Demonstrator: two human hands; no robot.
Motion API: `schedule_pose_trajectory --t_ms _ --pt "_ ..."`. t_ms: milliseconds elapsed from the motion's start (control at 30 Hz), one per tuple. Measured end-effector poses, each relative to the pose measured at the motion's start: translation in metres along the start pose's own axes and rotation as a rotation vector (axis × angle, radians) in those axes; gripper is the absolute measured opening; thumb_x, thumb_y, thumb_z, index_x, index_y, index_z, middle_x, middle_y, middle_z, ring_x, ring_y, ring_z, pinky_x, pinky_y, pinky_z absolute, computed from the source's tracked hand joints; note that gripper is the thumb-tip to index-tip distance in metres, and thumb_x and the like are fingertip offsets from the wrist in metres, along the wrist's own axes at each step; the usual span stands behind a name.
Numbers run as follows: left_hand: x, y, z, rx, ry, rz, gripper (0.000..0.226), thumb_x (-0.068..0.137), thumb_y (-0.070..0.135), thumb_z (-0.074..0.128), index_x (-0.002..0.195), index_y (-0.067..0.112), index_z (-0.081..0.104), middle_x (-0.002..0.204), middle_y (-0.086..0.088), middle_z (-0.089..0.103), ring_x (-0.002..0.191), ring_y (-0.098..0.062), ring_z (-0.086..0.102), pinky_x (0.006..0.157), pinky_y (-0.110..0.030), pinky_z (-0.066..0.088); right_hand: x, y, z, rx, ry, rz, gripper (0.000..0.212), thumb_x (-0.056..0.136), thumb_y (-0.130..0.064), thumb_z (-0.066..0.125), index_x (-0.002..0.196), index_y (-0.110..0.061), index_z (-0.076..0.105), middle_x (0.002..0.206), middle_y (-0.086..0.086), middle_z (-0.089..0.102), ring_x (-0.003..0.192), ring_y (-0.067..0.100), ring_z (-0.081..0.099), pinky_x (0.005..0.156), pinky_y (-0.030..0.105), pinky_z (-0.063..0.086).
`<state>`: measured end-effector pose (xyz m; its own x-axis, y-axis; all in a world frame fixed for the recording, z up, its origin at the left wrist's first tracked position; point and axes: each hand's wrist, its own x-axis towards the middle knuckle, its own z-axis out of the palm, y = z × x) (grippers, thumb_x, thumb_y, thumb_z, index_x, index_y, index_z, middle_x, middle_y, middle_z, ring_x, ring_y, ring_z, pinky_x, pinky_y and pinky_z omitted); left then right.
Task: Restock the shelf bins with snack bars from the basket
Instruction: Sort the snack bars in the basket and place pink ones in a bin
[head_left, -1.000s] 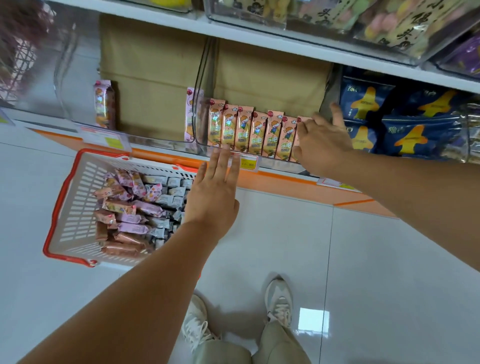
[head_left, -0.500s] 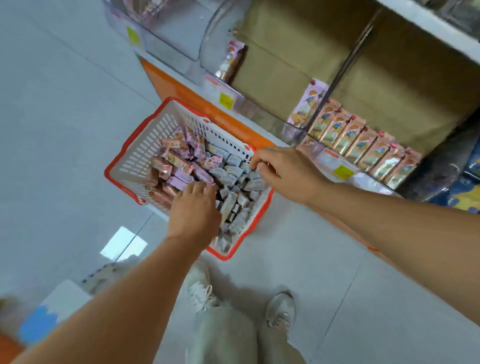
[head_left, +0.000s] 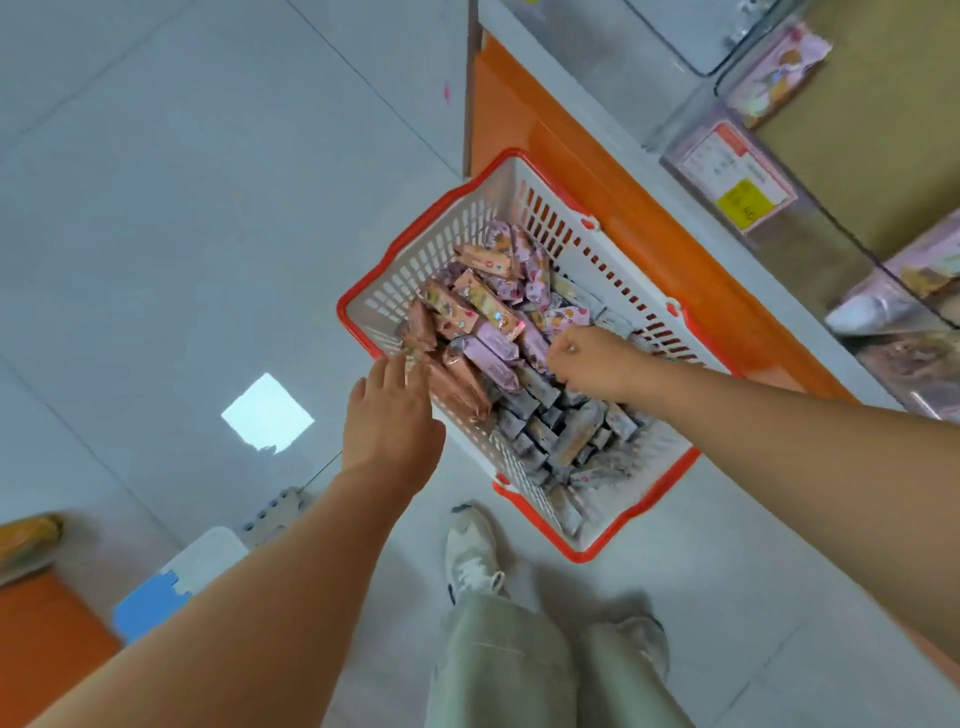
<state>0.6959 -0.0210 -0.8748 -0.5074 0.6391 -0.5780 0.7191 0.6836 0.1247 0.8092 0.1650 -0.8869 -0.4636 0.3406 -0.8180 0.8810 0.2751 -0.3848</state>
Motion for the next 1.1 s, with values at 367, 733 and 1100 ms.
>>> schedule_pose_trajectory --t_ms 367,733,1100 --pt "0.064 -0.028 0.032 -0.018 -0.022 -0.115 0.069 0.098 0.028 0.037 0.154 0.009 0.002 0.161 -0.016 -0.008 0.149 -0.031 -0.011 0.122 -0.045 0.002 0.102 -0.012 0.030 0.277 0.084 0.210 0.024 0.097 -0.036 0.049 0.097 -0.013 0.057 0.079 0.009 0.050 0.077 0.027 0.052 0.096 0.052 0.050" --pt "0.070 -0.036 0.065 0.003 0.043 -0.143 0.063 0.102 0.032 0.019 0.153 0.005 -0.006 0.159 -0.014 -0.020 0.145 -0.028 -0.025 0.121 -0.043 -0.006 0.169 -0.013 0.058 0.349 0.279 0.320 0.066 0.089 -0.033 0.069 0.139 -0.001 0.041 0.139 0.017 0.049 0.124 0.035 0.050 0.096 0.038 0.046" --pt "0.062 -0.012 0.016 0.072 -0.118 -0.114 0.062 0.102 0.031 0.023 0.155 0.010 -0.002 0.160 -0.016 -0.017 0.147 -0.030 -0.020 0.122 -0.042 -0.005 0.078 -0.017 0.009 0.523 0.365 -0.070 0.041 0.092 -0.023 0.067 0.125 -0.011 0.046 0.115 0.000 0.053 0.086 0.009 0.054 0.055 0.008 0.039"
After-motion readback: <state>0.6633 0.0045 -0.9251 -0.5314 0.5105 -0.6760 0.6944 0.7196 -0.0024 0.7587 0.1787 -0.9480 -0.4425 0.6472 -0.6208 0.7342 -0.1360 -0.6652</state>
